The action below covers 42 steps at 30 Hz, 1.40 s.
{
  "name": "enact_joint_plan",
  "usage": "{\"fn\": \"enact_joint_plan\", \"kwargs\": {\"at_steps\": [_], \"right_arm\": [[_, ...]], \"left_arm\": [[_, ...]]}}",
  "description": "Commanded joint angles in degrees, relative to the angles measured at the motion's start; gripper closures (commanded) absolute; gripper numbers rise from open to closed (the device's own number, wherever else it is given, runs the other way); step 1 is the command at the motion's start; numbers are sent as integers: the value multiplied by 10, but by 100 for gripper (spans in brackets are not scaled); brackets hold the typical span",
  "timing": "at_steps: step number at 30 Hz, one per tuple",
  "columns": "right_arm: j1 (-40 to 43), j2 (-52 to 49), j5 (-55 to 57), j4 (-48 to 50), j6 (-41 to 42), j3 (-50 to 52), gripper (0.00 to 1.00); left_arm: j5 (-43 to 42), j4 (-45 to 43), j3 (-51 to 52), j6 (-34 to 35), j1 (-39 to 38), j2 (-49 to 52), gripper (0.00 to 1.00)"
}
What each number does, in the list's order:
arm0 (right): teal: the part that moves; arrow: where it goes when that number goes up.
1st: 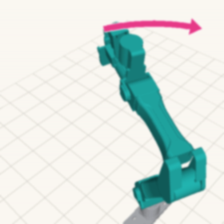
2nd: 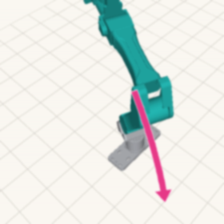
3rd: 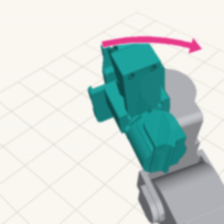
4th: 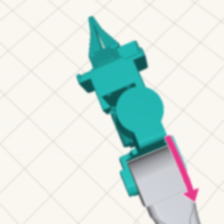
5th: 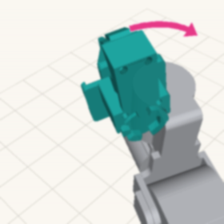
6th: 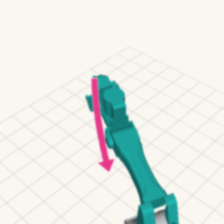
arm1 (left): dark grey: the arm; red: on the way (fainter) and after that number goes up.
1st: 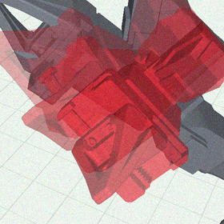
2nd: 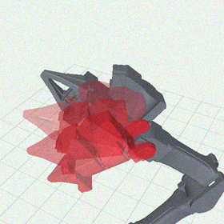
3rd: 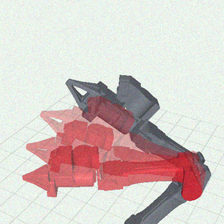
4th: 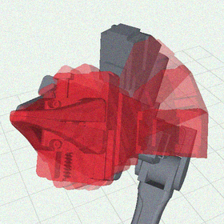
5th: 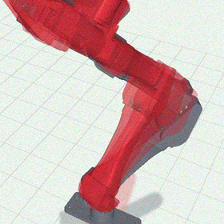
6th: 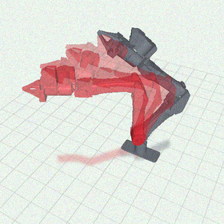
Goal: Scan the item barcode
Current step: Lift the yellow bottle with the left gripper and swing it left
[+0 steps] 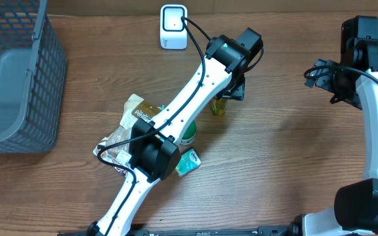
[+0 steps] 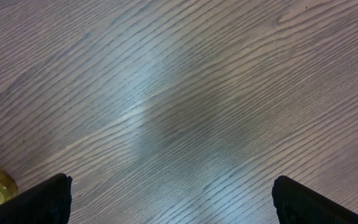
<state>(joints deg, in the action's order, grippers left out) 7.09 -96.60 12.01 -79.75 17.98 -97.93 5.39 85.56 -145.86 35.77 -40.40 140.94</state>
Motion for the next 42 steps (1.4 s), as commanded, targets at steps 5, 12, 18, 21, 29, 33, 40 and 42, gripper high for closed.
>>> {"fn": "enact_joint_plan", "kwargs": {"at_steps": [5,12,18,21,29,33,40,42], "right_arm": [[2,21,4,1,3,-7,0],[2,21,4,1,3,-7,0],[2,21,4,1,2,-7,0],[2,21,4,1,3,-7,0],[2,21,4,1,3,-7,0],[2,21,4,1,3,-7,0],[2,21,4,1,3,-7,0],[2,21,4,1,2,-7,0]], "left_arm": [[28,-26,28,82,-2,12,27],[32,-46,63,105,2,12,33],[23,-45,62,92,14,10,42],[-16,-46,59,43,23,7,43],[-164,-37,5,-147,62,-18,71],[-250,-28,-3,-228,93,-47,67],[-451,44,-3,-385,165,-93,62],[-515,80,-3,-448,187,-98,62]]}}
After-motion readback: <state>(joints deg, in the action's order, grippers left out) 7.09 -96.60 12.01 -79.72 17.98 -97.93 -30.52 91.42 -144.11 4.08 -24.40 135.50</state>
